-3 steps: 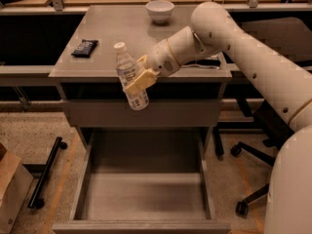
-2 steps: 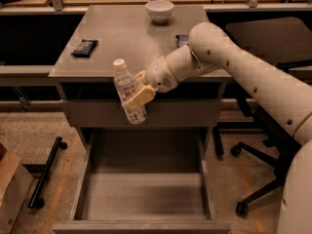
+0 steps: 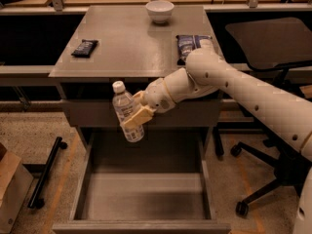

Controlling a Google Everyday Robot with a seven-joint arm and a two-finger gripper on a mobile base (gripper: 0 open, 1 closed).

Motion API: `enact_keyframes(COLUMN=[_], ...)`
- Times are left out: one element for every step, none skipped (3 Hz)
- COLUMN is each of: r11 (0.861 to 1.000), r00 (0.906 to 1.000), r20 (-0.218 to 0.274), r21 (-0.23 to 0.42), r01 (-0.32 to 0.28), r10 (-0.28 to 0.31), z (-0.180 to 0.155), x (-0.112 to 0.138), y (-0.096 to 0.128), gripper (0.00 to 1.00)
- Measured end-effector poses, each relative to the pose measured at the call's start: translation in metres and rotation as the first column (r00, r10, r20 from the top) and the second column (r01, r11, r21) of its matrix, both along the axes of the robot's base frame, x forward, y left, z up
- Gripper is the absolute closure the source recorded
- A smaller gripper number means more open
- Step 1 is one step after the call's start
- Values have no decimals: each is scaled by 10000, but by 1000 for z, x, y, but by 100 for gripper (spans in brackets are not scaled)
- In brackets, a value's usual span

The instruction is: Place blue plastic bottle into middle drawer

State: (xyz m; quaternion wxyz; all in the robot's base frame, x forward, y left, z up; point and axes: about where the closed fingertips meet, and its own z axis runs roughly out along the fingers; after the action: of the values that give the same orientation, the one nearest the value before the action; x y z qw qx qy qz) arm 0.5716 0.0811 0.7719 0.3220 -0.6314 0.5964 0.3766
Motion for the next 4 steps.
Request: enact_keyframes(r11=[9991,9967,9948,9960], r00=[9991,9967,9949,9966], r20=[21,-57,-73,-81], r21=[-70,-6,110,353], r01=[-416,-811,-1008,-819], r10=[416,811,1009,822], z=[-14,-41,-76,-110], x=[-6,-16,-29,-44], y=[7,11,13,14], gripper=[100,100,100,100])
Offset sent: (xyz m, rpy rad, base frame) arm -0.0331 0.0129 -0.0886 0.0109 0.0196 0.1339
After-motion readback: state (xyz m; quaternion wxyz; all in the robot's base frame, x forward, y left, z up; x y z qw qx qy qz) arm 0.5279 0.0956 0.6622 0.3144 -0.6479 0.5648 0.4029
